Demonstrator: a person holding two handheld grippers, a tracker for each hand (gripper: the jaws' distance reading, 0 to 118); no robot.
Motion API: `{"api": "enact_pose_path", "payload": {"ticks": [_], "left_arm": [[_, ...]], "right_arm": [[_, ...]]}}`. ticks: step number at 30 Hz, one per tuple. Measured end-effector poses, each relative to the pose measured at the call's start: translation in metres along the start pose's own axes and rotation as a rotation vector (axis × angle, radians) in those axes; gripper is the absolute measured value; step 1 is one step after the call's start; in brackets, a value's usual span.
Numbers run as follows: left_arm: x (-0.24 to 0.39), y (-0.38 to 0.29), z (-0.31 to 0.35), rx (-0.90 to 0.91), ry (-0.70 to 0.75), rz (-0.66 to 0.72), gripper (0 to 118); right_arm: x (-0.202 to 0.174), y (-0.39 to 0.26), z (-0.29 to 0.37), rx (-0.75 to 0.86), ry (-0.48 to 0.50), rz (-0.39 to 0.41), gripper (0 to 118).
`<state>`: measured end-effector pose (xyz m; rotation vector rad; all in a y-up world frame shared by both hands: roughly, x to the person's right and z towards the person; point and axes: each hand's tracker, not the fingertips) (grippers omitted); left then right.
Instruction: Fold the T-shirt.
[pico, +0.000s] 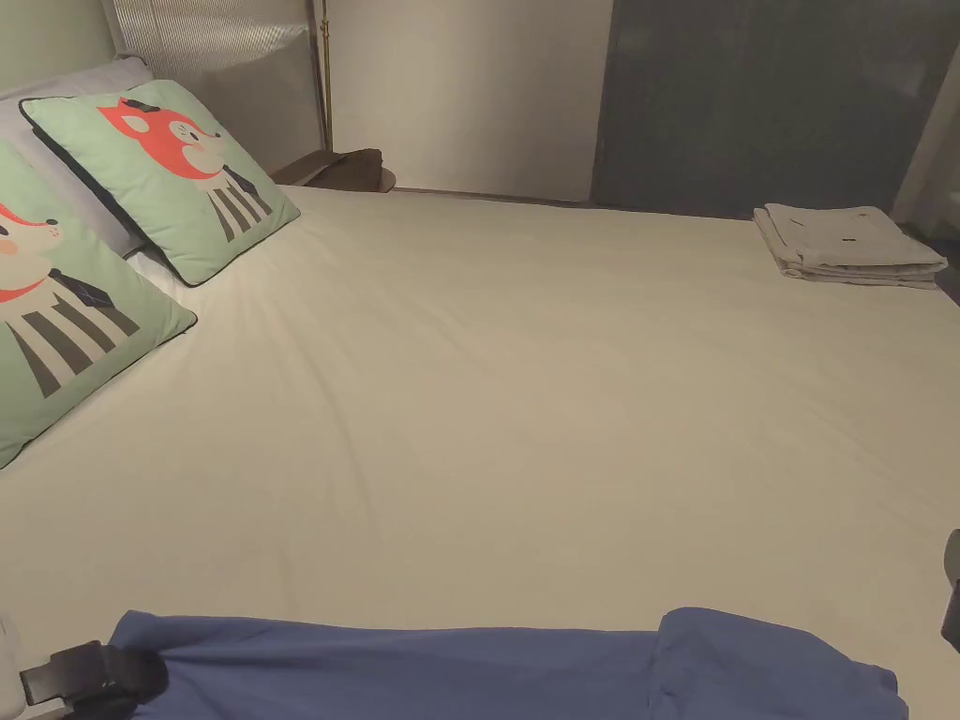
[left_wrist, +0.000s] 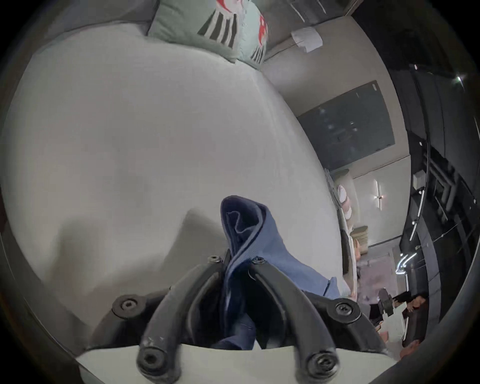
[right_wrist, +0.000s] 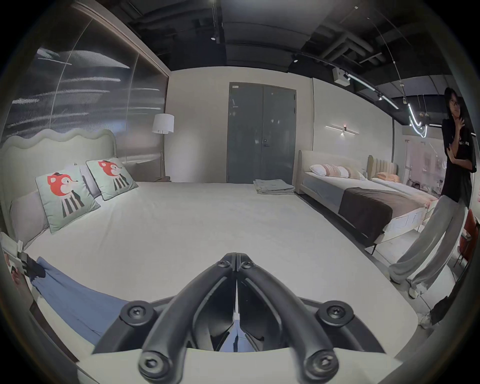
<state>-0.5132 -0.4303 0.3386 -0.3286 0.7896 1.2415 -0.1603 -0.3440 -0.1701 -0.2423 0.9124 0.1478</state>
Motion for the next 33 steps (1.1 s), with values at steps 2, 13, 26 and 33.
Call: {"api": "enact_pose_path", "payload": {"ticks": [2, 13, 26, 33], "left_arm": [[0.013, -0.006, 0.001, 0.003, -0.046, -0.036, 4], [0.139, -0.065, -0.102, -0.224, -0.214, -0.326, 4], [0.194, -0.161, -0.211, -0.294, -0.021, -0.44, 34], [0.196, -0.159, -0.14, 0.072, -0.121, -0.479, 70]], "right_arm": [[-0.001, 0.0, -0.002, 0.0, 0.015, -0.001, 0], [0.014, -0.004, 0.005, 0.022, 0.035, -0.032, 0], [0.062, -0.02, 0.022, 0.016, -0.05, -0.085, 0], [0.067, -0.026, 0.023, 0.014, -0.057, -0.108, 0]]}}
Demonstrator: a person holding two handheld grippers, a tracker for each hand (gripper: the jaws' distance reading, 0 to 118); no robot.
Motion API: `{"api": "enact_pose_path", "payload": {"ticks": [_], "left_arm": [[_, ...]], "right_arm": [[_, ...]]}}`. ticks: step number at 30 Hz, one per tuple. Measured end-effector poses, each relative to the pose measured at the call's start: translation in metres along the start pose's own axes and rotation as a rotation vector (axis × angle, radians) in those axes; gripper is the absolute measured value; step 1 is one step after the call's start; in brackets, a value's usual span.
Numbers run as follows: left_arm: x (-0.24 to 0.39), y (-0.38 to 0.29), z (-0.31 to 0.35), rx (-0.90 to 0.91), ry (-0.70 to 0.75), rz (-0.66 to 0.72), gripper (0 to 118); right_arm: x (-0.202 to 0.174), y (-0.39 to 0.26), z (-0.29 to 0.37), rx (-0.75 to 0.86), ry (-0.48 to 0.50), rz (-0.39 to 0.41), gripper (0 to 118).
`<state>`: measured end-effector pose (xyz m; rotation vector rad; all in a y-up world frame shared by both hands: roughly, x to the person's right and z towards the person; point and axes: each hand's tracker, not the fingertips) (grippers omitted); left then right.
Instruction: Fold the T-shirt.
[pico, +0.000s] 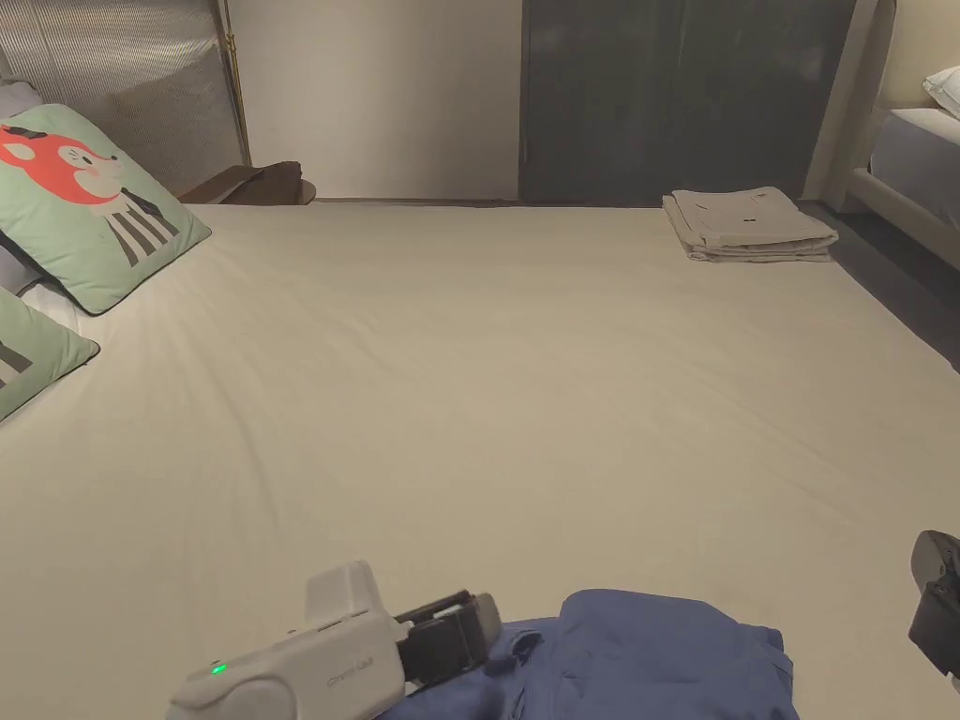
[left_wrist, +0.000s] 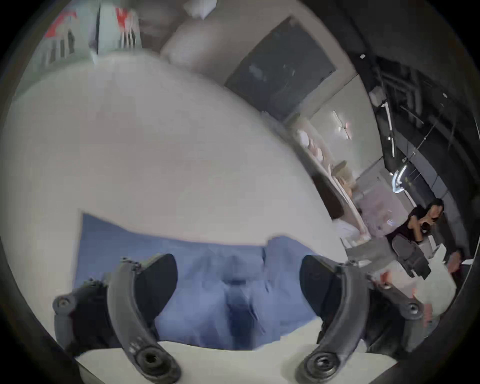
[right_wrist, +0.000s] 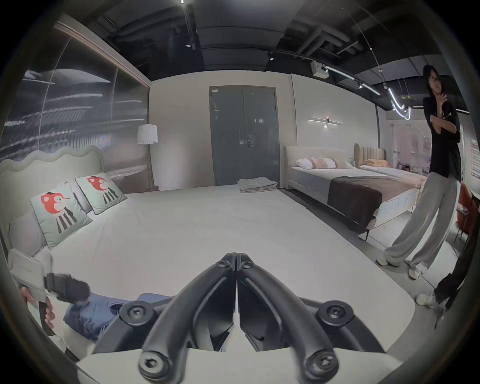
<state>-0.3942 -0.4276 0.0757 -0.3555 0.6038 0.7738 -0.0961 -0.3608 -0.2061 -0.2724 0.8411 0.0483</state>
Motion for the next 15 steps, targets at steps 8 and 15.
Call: {"api": "enact_pose_path", "payload": {"ticks": [8, 15], "left_arm": [[0.008, -0.044, -0.018, -0.053, 0.205, -0.245, 1], [0.058, -0.092, -0.059, -0.195, 0.122, -0.359, 1]], "right_arm": [[-0.007, -0.006, -0.001, -0.011, 0.028, -0.009, 0], [-0.003, -0.004, 0.003, -0.008, 0.023, -0.012, 0]]}}
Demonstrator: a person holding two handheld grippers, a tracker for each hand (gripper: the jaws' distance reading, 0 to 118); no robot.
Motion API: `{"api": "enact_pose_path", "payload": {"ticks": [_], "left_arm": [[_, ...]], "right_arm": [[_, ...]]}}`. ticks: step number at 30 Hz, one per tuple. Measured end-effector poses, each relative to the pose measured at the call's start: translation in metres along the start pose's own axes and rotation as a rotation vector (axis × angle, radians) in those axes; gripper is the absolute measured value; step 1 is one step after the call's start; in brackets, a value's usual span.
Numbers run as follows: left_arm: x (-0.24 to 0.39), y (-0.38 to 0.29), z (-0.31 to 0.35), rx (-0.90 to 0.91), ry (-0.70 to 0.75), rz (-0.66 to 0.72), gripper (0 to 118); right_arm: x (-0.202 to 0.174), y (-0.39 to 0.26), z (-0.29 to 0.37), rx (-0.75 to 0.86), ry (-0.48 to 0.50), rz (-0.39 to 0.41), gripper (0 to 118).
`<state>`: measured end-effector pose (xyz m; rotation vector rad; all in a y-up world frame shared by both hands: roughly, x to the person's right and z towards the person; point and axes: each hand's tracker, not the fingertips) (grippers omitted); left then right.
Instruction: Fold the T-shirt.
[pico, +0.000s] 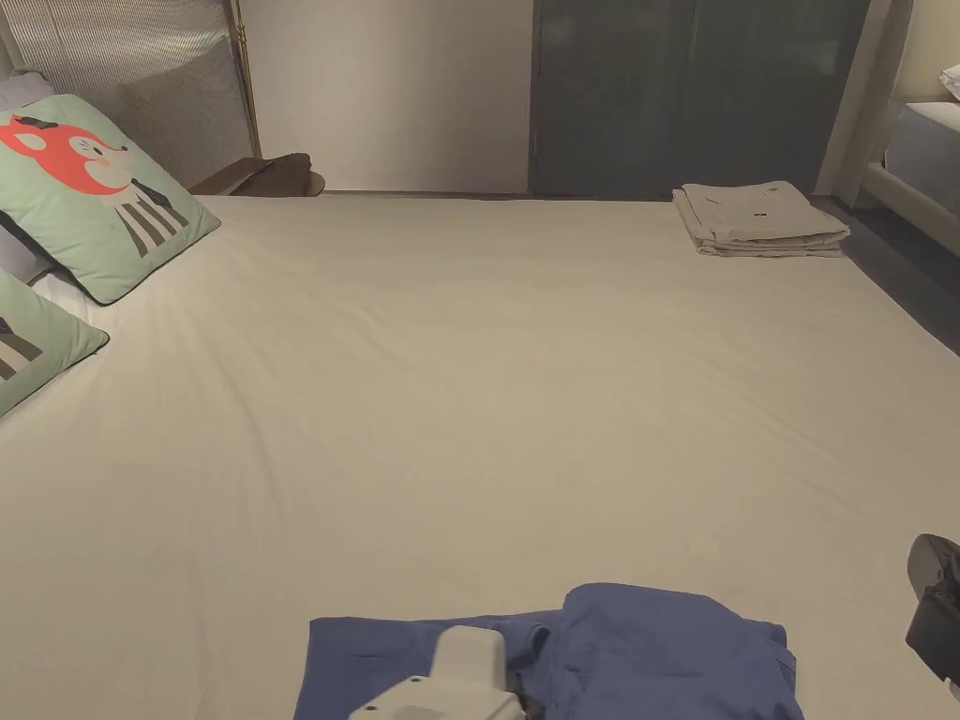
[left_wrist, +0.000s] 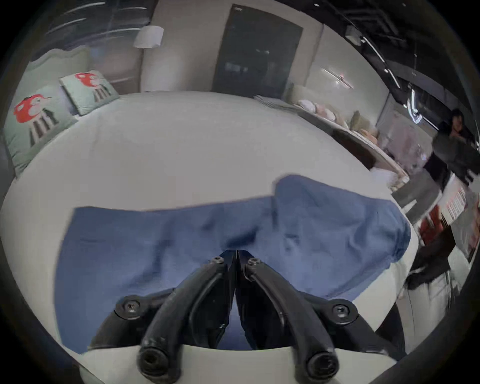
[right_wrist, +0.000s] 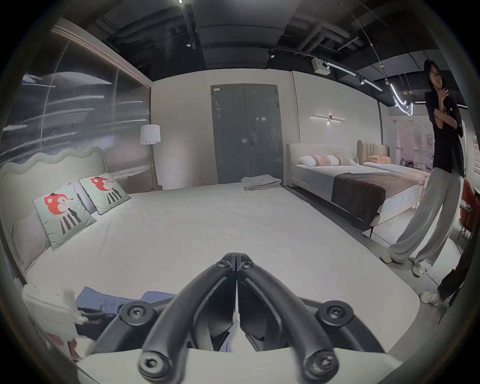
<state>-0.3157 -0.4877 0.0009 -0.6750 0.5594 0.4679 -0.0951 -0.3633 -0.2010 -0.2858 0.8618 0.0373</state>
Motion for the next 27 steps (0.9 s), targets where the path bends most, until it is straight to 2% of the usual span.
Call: {"api": "enact_pose_path", "payload": {"ticks": [3, 7, 11, 16, 22, 24, 25, 27], "left_arm": [[0.019, 0.004, -0.004, 0.02, 0.032, -0.021, 1], [0.021, 0.018, 0.004, 0.009, -0.148, 0.098, 1], [0.007, 0.023, 0.01, 0.026, -0.174, 0.122, 1], [-0.066, 0.039, 0.053, 0.134, -0.269, 0.306, 1], [-0.18, 0.042, 0.093, 0.121, -0.201, 0.485, 2], [-0.212, 0.037, 0.095, 0.053, -0.223, 0.531, 14], [-0.223, 0.033, 0.098, 0.038, -0.241, 0.554, 36], [-0.243, 0.026, 0.092, -0.015, -0.261, 0.597, 88]], "right_arm": [[0.004, 0.002, 0.003, 0.005, -0.011, 0.0, 0], [0.008, 0.004, 0.006, 0.009, -0.025, -0.006, 0], [0.007, 0.006, 0.007, 0.012, -0.029, -0.006, 0], [0.002, 0.008, 0.005, 0.019, -0.018, -0.003, 0], [-0.011, 0.004, -0.005, 0.01, 0.019, -0.002, 0], [-0.016, 0.003, -0.008, 0.001, 0.035, 0.0, 0], [-0.018, 0.002, -0.008, -0.001, 0.04, 0.003, 0], [-0.022, 0.002, -0.009, -0.005, 0.049, 0.011, 0]]}}
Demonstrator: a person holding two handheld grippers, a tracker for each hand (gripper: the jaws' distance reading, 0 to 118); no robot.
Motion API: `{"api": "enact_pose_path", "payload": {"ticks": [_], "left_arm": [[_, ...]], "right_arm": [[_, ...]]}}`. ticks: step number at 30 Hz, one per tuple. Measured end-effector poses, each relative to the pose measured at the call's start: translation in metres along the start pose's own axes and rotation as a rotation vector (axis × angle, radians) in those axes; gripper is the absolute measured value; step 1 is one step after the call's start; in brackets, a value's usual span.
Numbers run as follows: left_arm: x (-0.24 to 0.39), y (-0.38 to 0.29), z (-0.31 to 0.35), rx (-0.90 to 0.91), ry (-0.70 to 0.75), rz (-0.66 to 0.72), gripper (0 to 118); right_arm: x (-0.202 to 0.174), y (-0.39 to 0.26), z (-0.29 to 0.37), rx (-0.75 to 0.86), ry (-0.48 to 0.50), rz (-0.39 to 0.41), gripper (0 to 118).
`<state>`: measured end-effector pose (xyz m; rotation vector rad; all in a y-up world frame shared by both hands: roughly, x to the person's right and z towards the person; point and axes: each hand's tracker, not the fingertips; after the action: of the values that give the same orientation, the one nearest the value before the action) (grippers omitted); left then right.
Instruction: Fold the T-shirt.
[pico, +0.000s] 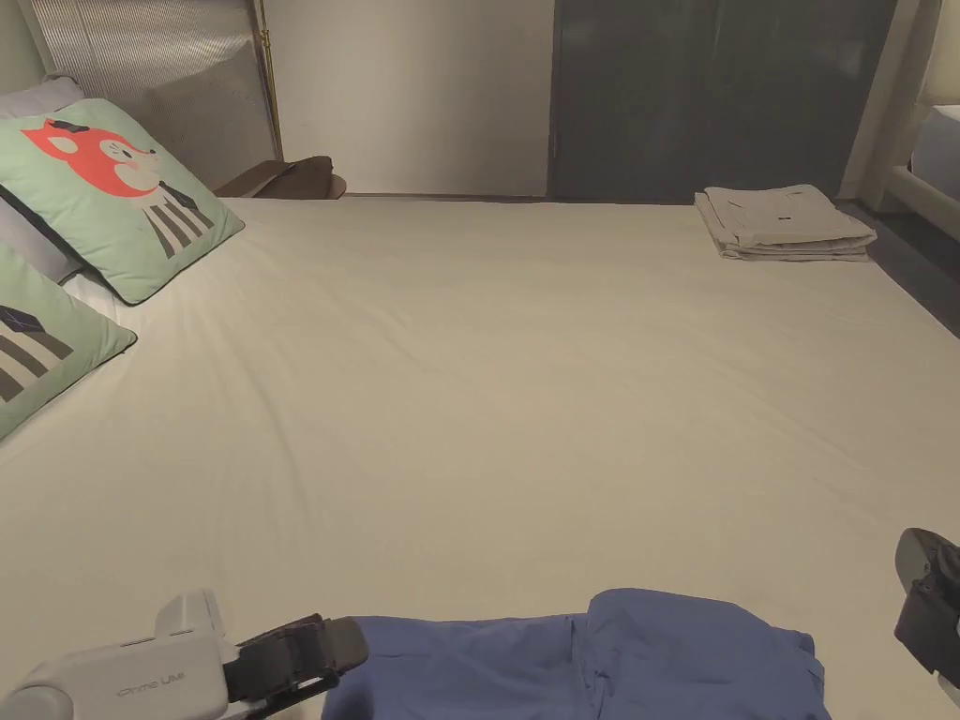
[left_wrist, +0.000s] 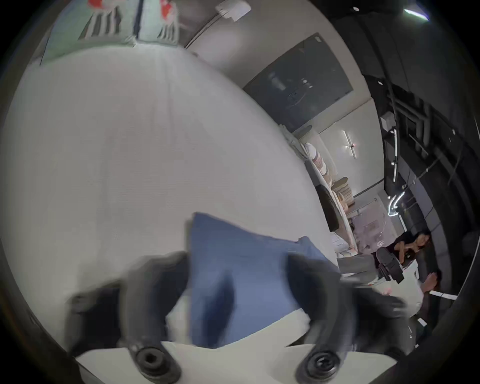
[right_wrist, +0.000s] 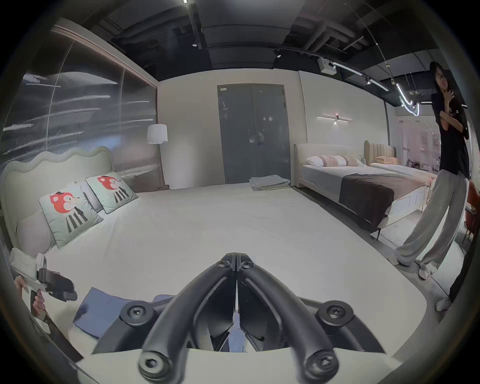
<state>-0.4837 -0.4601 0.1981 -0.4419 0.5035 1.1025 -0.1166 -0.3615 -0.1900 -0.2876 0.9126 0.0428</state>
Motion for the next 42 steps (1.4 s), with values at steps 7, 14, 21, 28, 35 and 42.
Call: {"api": "enact_pose_path", "payload": {"ticks": [7, 14, 21, 28, 35, 42], "left_arm": [[-0.041, -0.003, -0.021, -0.082, -0.209, 0.247, 109], [-0.01, -0.026, -0.048, -0.105, -0.153, 0.266, 14], [-0.001, -0.027, 0.001, -0.065, -0.134, 0.241, 9], [-0.045, 0.001, 0.083, 0.083, 0.004, 0.258, 9], [0.018, 0.007, 0.089, 0.116, -0.098, 0.133, 9], [0.098, 0.009, 0.001, 0.003, -0.187, -0.072, 9]], "right_arm": [[-0.001, 0.004, 0.002, 0.003, 0.001, 0.014, 0], [0.001, 0.007, 0.007, 0.004, -0.012, 0.013, 0], [0.005, 0.011, 0.011, 0.013, -0.03, 0.013, 0], [-0.001, 0.009, 0.003, 0.014, 0.002, 0.005, 0], [-0.01, 0.006, -0.002, 0.004, 0.046, 0.005, 0], [0.0, 0.007, 0.007, 0.017, 0.031, -0.01, 0]]}}
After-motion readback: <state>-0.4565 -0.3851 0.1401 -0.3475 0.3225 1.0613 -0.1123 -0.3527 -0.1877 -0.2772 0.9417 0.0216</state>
